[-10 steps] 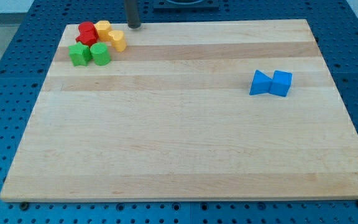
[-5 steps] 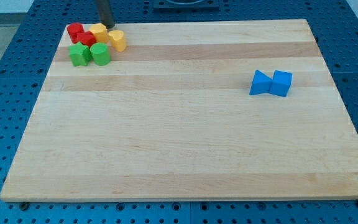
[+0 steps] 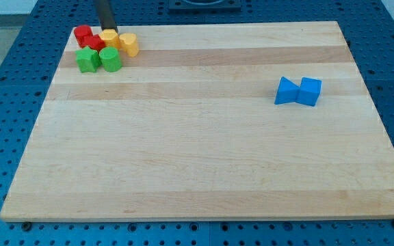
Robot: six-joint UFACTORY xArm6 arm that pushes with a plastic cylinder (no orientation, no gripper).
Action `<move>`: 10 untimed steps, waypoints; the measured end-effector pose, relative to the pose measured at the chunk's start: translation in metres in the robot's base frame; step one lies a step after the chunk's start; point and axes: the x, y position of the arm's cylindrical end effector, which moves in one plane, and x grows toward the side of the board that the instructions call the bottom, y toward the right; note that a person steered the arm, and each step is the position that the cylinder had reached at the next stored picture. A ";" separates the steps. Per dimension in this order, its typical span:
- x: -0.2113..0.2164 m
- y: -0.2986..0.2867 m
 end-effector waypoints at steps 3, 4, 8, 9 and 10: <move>0.025 0.020; 0.038 0.020; 0.081 0.020; 0.081 0.020; 0.086 0.020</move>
